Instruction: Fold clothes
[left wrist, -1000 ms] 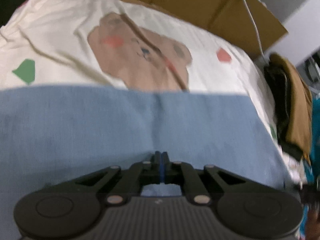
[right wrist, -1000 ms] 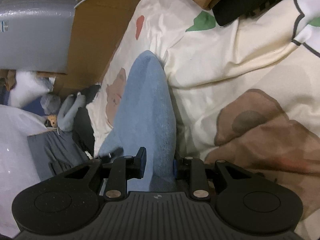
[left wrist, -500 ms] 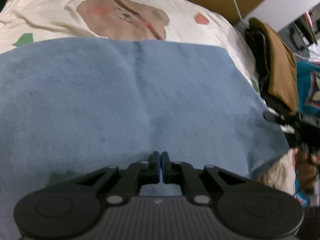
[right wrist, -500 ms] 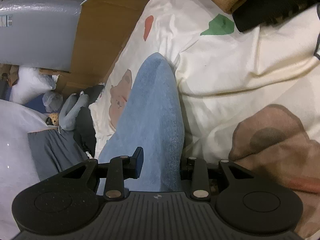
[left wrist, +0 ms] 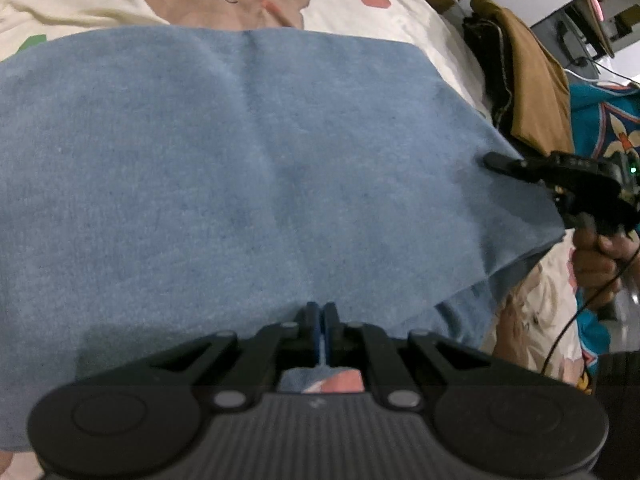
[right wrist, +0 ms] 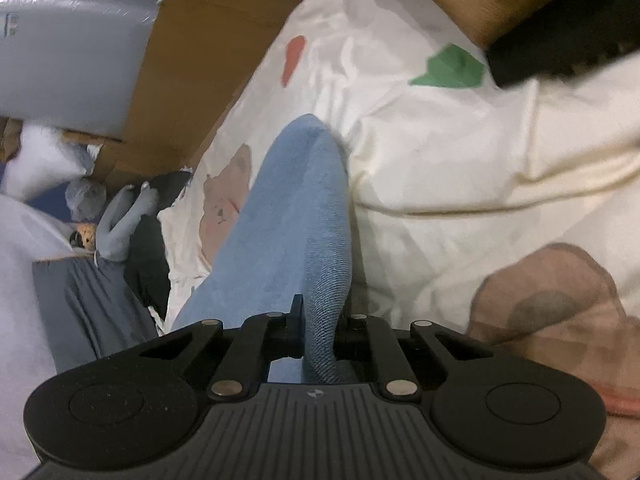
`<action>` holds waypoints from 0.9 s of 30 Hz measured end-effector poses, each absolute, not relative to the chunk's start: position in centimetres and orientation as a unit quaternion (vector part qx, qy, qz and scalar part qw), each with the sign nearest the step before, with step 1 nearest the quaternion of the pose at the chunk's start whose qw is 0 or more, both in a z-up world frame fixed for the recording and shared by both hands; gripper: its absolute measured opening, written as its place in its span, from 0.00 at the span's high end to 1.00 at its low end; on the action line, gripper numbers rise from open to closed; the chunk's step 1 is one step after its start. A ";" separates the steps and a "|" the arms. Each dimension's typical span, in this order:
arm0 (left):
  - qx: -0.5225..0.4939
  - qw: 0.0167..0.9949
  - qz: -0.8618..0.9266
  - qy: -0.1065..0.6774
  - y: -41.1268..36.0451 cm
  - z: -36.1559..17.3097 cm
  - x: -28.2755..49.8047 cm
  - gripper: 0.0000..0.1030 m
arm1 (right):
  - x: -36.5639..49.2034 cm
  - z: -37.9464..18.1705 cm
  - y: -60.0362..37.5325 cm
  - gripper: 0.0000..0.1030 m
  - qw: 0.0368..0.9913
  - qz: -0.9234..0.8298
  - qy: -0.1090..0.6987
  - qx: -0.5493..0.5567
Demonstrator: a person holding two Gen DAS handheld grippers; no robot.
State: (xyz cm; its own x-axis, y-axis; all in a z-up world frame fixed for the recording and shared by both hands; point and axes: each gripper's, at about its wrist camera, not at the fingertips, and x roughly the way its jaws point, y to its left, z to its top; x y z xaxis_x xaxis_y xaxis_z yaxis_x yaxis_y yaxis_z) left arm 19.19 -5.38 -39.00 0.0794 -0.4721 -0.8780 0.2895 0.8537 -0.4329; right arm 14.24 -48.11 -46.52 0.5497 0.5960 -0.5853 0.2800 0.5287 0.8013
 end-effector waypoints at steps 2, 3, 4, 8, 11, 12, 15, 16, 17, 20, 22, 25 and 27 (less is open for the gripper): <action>-0.080 0.733 -0.254 0.626 -5.5 -39.3 19.1 0.97 | 14.7 -45.4 -47.7 0.93 0.749 0.109 0.469 0.456; -0.080 0.734 -0.255 0.624 -5.6 -39.2 19.0 0.98 | 14.9 -44.9 -47.5 0.93 0.751 0.109 0.473 0.449; -0.079 0.735 -0.257 0.623 -5.7 -39.2 18.9 0.97 | 15.2 -44.3 -47.2 0.93 0.752 0.108 0.478 0.441; -0.099 0.736 -0.260 0.617 -5.0 -39.3 18.2 0.97 | 16.8 -41.2 -45.8 0.94 0.759 0.118 0.503 0.396; -0.118 0.737 -0.261 0.612 -4.3 -39.4 17.9 0.97 | 18.2 -38.8 -44.3 0.94 0.765 0.128 0.528 0.345; -0.126 0.738 -0.260 0.610 -4.0 -39.3 17.8 0.97 | 18.6 -38.0 -43.8 0.94 0.766 0.131 0.537 0.329; -0.150 0.745 -0.255 0.597 -3.1 -38.7 17.4 0.96 | 20.1 -35.8 -42.5 0.94 0.770 0.140 0.553 0.287; -0.154 0.752 -0.249 0.591 -2.6 -38.4 17.3 0.93 | 20.5 -35.1 -42.0 0.94 0.770 0.143 0.557 0.275; -0.158 0.758 -0.242 0.585 -2.1 -38.1 17.1 0.92 | 20.9 -34.3 -41.5 0.94 0.771 0.146 0.562 0.262; -0.169 0.776 -0.217 0.567 -0.2 -36.9 16.5 0.88 | 21.6 -32.2 -39.6 0.95 0.772 0.162 0.569 0.231; -0.179 0.789 -0.205 0.552 1.1 -36.0 16.2 0.76 | 21.9 -31.0 -38.2 0.95 0.771 0.170 0.577 0.210; -0.210 0.801 -0.177 0.532 3.7 -35.3 15.9 0.63 | 22.5 -29.1 -36.2 0.95 0.770 0.184 0.587 0.171; -0.225 0.810 -0.157 0.519 5.7 -34.9 15.7 0.63 | 22.6 -28.0 -35.0 0.95 0.771 0.187 0.589 0.152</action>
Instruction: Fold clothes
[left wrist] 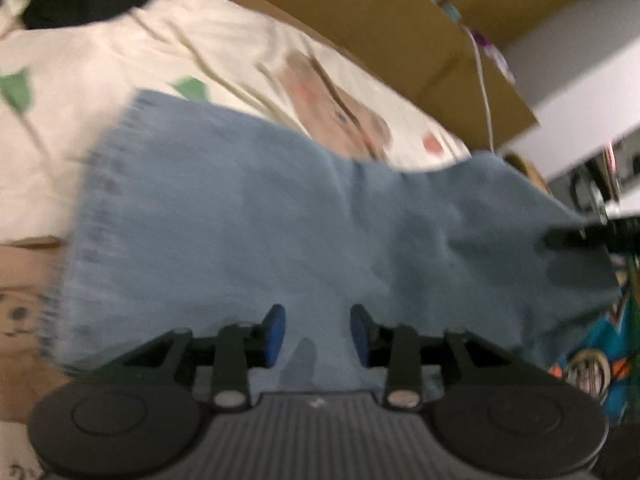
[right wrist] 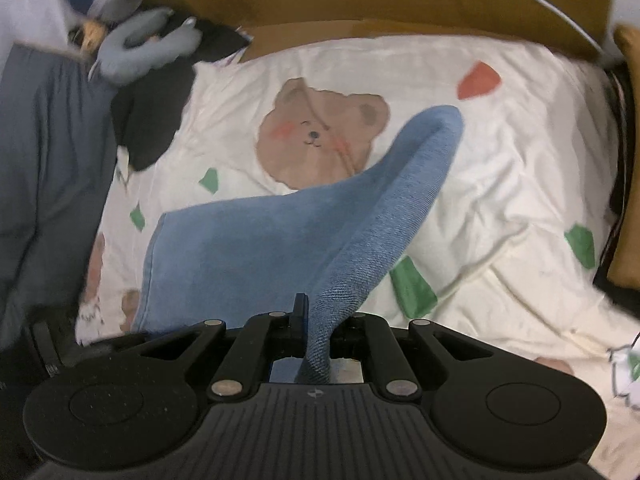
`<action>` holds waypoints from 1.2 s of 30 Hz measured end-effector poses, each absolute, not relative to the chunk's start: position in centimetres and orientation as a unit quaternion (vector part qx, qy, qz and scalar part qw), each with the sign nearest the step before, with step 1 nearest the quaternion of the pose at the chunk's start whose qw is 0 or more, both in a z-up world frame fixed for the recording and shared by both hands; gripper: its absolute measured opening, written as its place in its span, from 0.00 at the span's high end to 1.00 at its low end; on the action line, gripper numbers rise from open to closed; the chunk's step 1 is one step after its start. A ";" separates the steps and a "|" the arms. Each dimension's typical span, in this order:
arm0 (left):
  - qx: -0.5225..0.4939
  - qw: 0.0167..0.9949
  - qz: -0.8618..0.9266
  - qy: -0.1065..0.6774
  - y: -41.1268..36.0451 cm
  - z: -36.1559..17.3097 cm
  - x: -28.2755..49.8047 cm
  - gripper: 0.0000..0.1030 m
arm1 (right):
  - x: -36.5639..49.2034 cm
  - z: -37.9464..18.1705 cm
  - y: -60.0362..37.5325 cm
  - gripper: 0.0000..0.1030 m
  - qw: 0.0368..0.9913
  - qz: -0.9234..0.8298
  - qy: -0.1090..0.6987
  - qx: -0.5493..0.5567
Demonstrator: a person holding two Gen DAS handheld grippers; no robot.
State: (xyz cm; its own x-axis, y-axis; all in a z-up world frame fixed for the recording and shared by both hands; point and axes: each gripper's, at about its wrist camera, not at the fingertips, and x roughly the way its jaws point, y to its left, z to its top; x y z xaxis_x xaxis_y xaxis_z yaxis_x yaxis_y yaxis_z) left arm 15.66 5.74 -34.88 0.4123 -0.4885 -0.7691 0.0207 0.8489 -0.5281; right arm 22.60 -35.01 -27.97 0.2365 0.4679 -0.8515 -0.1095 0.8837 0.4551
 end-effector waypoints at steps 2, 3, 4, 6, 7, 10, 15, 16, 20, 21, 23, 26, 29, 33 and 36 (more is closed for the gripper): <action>-0.245 0.814 -0.134 0.509 7.6 -34.7 15.6 0.59 | 22.6 -26.9 -33.8 0.95 0.776 0.188 0.587 0.133; -0.255 0.817 -0.121 0.504 8.5 -34.6 15.4 0.57 | 22.5 -26.4 -33.2 0.95 0.779 0.189 0.586 0.123; -0.257 0.820 -0.110 0.499 9.3 -34.3 15.3 0.55 | 22.4 -25.9 -32.6 0.95 0.781 0.189 0.584 0.115; -0.263 0.827 -0.090 0.489 10.7 -34.2 14.7 0.52 | 22.2 -25.0 -31.5 0.95 0.786 0.191 0.579 0.106; -0.265 0.829 -0.082 0.486 11.4 -34.2 14.5 0.50 | 22.0 -24.7 -30.9 0.95 0.788 0.193 0.576 0.097; -0.268 0.836 -0.057 0.476 13.2 -34.0 13.8 0.45 | 21.5 -23.9 -29.1 0.95 0.791 0.196 0.574 0.076; -0.281 0.832 -0.036 0.477 16.1 -34.1 13.6 0.42 | 20.9 -22.7 -26.2 0.95 0.796 0.206 0.569 0.025; -0.284 0.831 -0.037 0.477 16.2 -34.3 13.7 0.42 | 20.8 -22.5 -25.7 0.95 0.795 0.200 0.572 0.007; -0.296 0.823 -0.037 0.483 16.5 -35.4 14.1 0.42 | 20.6 -22.0 -22.9 0.94 0.797 0.200 0.569 -0.026; -0.300 0.822 -0.037 0.483 16.6 -35.6 14.0 0.42 | 20.6 -21.9 -22.2 0.94 0.798 0.201 0.568 -0.034; -0.302 0.823 -0.036 0.480 16.7 -36.0 13.9 0.45 | 20.6 -21.7 -21.0 0.94 0.796 0.203 0.569 -0.035; -0.306 0.820 -0.037 0.482 16.9 -36.6 13.7 0.52 | 20.7 -21.7 -19.2 0.94 0.793 0.214 0.569 -0.038; -0.317 0.814 -0.040 0.484 17.3 -37.1 13.6 0.61 | 20.6 -21.8 -17.4 0.94 0.791 0.224 0.567 -0.043; -0.325 0.811 -0.041 0.484 17.7 -37.6 13.1 0.70 | 20.6 -22.3 -15.5 0.94 0.789 0.233 0.568 -0.034; -0.328 0.809 -0.043 0.485 18.0 -37.9 13.0 0.73 | 20.7 -22.8 -14.4 0.94 0.786 0.235 0.572 -0.012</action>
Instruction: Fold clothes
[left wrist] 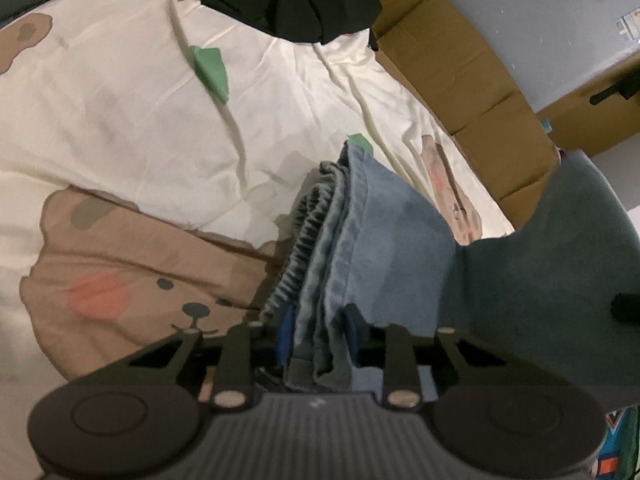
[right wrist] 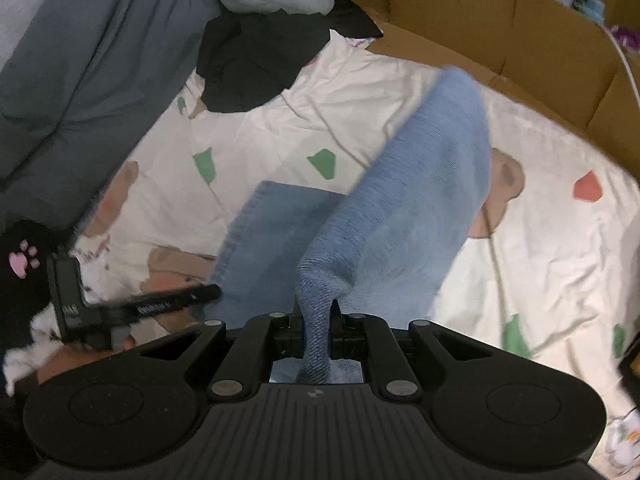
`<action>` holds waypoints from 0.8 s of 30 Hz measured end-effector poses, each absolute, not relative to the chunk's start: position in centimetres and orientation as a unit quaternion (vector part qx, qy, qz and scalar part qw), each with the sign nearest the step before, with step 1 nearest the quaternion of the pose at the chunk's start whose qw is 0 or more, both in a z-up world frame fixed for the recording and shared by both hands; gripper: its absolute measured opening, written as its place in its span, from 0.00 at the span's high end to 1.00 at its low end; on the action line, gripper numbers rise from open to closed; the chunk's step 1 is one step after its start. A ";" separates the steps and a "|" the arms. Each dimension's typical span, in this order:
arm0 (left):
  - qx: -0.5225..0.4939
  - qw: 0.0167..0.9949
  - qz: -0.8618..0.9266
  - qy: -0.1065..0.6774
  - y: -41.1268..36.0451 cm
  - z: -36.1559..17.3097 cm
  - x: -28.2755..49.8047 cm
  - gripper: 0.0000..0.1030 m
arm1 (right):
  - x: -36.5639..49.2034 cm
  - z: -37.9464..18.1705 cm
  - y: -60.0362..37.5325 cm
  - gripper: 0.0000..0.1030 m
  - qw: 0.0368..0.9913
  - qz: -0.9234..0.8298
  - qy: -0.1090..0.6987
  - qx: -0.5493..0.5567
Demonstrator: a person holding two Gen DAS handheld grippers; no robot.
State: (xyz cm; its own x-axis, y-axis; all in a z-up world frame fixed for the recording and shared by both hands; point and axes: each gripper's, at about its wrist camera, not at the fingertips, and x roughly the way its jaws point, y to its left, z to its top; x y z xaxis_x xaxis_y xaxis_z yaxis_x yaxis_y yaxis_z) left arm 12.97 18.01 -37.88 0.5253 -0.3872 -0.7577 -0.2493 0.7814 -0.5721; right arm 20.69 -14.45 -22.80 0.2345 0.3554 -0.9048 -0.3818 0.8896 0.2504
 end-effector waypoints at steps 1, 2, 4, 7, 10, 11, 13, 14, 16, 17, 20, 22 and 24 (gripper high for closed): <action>-0.330 0.809 -0.042 0.485 18.1 -37.9 12.9 0.73 | 20.7 -23.0 -14.1 0.94 0.785 0.237 0.573 -0.005; -0.332 0.808 -0.042 0.484 18.1 -38.0 12.9 0.73 | 20.6 -23.2 -13.6 0.94 0.784 0.238 0.573 0.002; -0.332 0.809 -0.042 0.484 18.1 -38.2 12.9 0.74 | 20.5 -23.6 -12.8 0.94 0.783 0.242 0.572 0.016; -0.336 0.807 -0.042 0.484 18.3 -38.4 12.8 0.75 | 20.3 -24.6 -11.8 0.94 0.780 0.244 0.575 0.037; -0.339 0.806 -0.043 0.483 18.4 -38.6 12.8 0.74 | 20.2 -25.6 -10.9 0.94 0.778 0.249 0.575 0.050; -0.340 0.806 -0.043 0.483 18.4 -38.6 12.8 0.74 | 20.3 -26.0 -10.7 0.94 0.775 0.251 0.577 0.055; -0.340 0.805 -0.042 0.484 18.3 -38.7 12.8 0.75 | 20.4 -26.7 -10.2 0.94 0.771 0.256 0.579 0.065; -0.341 0.805 -0.041 0.484 18.3 -38.8 12.8 0.75 | 20.4 -27.0 -10.0 0.94 0.770 0.256 0.581 0.068; -0.341 0.804 -0.041 0.485 18.3 -38.8 12.8 0.75 | 20.5 -27.5 -9.3 0.94 0.769 0.258 0.580 0.069; -0.341 0.804 -0.041 0.485 18.3 -38.9 12.8 0.75 | 20.5 -27.7 -8.9 0.94 0.769 0.260 0.580 0.068; -0.345 0.803 -0.042 0.485 18.5 -39.0 12.8 0.75 | 20.6 -28.3 -7.7 0.94 0.769 0.265 0.578 0.064; -0.352 0.800 -0.043 0.483 18.7 -39.0 12.7 0.75 | 20.7 -29.0 -6.8 0.94 0.766 0.269 0.580 0.057; -0.360 0.798 -0.044 0.482 19.0 -39.0 12.6 0.75 | 20.8 -30.0 -5.7 0.94 0.763 0.272 0.585 0.045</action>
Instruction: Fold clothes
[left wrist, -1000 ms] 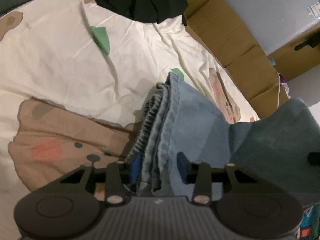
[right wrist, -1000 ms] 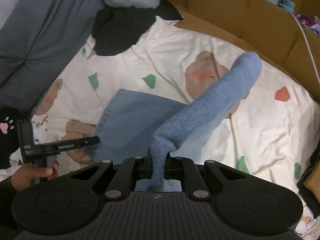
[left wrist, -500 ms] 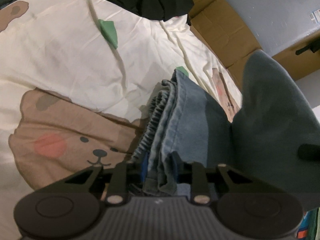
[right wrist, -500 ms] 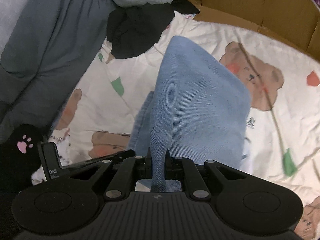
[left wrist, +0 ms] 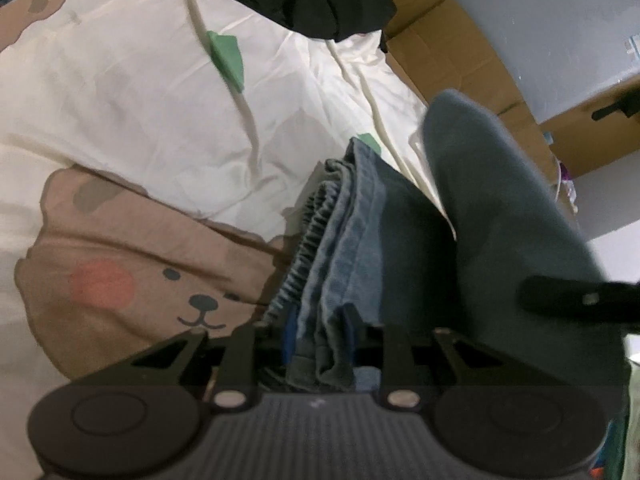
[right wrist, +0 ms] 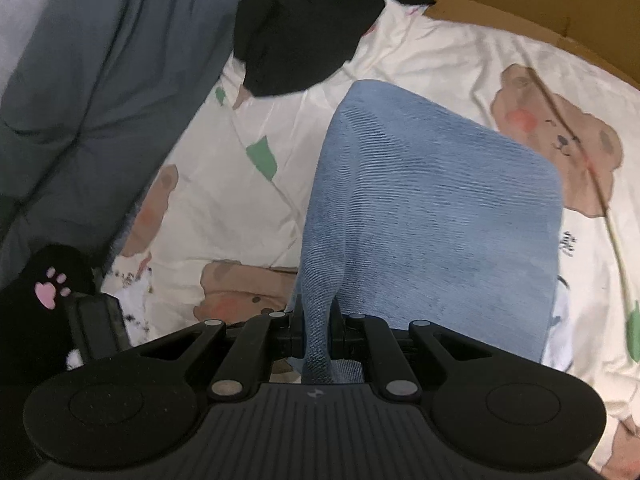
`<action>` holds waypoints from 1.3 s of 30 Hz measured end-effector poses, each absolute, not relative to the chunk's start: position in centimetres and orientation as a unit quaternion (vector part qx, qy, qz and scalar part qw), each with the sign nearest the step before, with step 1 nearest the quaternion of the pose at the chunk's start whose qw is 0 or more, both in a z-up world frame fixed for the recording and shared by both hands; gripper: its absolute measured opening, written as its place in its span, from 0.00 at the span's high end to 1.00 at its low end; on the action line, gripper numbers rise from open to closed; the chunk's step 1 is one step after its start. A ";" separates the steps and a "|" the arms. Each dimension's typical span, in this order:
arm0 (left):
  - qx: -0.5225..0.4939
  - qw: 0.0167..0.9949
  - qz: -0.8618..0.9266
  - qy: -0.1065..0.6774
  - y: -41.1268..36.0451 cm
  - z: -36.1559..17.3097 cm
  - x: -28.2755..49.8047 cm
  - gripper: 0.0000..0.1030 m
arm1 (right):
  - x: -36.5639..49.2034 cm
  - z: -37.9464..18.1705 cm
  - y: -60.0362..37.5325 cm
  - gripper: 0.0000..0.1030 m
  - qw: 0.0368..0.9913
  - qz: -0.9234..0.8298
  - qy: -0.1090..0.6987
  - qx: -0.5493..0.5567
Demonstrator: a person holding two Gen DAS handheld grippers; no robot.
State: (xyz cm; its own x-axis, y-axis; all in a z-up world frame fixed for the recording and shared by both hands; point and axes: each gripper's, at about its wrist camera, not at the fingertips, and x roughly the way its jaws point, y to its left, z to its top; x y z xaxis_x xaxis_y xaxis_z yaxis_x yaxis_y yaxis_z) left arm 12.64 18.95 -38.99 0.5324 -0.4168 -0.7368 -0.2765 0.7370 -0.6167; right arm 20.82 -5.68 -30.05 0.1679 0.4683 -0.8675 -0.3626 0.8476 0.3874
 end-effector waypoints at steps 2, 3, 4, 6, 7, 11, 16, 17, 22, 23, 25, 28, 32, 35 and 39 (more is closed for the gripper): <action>-0.364 0.798 -0.046 0.479 19.2 -38.6 12.6 0.76 | 20.9 -31.2 -4.7 0.94 0.761 0.271 0.588 0.036; -0.366 0.798 -0.047 0.477 19.3 -38.4 12.5 0.79 | 20.9 -31.8 -4.3 0.94 0.761 0.269 0.589 0.033; -0.366 0.799 -0.047 0.475 19.5 -38.1 12.5 0.79 | 20.8 -32.3 -3.8 0.94 0.763 0.266 0.588 0.031; -0.365 0.803 -0.047 0.469 20.0 -37.3 12.2 0.79 | 20.7 -33.1 -3.2 0.93 0.766 0.260 0.587 0.029; -0.366 0.805 -0.046 0.464 20.3 -37.0 12.1 0.79 | 20.6 -33.4 -2.9 0.93 0.768 0.257 0.586 0.026; -0.368 0.812 -0.039 0.451 21.3 -35.8 11.8 0.79 | 20.2 -34.5 -1.9 0.92 0.770 0.251 0.586 0.019; -0.372 0.812 -0.029 0.448 22.0 -35.2 11.8 0.79 | 20.2 -36.1 -1.6 0.77 0.762 0.249 0.596 0.045; -0.376 0.812 -0.028 0.446 22.2 -35.2 11.7 0.78 | 20.1 -36.2 -1.5 0.71 0.760 0.250 0.598 0.050; -0.396 0.804 -0.031 0.443 22.4 -35.0 11.2 0.76 | 19.4 -35.9 -2.1 0.59 0.741 0.276 0.607 0.082; -0.399 0.802 -0.035 0.442 22.5 -35.0 11.1 0.75 | 19.3 -35.8 -2.5 0.59 0.733 0.282 0.612 0.098; -0.410 0.798 -0.042 0.440 22.5 -35.0 10.7 0.67 | 18.8 -35.3 -3.4 0.59 0.724 0.291 0.614 0.123; -0.434 0.792 -0.039 0.427 23.0 -35.2 10.0 0.61 | 18.0 -34.2 -4.8 0.59 0.726 0.300 0.602 0.143; -0.436 0.792 -0.051 0.425 22.7 -35.1 9.9 0.51 | 17.7 -33.7 -7.2 0.59 0.738 0.289 0.592 0.146; -0.425 0.788 -0.062 0.441 21.8 -35.7 10.2 0.47 | 17.7 -34.3 -9.4 0.59 0.749 0.263 0.592 0.138; -0.404 0.775 -0.079 0.479 20.5 -37.1 10.4 0.48 | 17.9 -35.3 -12.4 0.59 0.767 0.221 0.591 0.116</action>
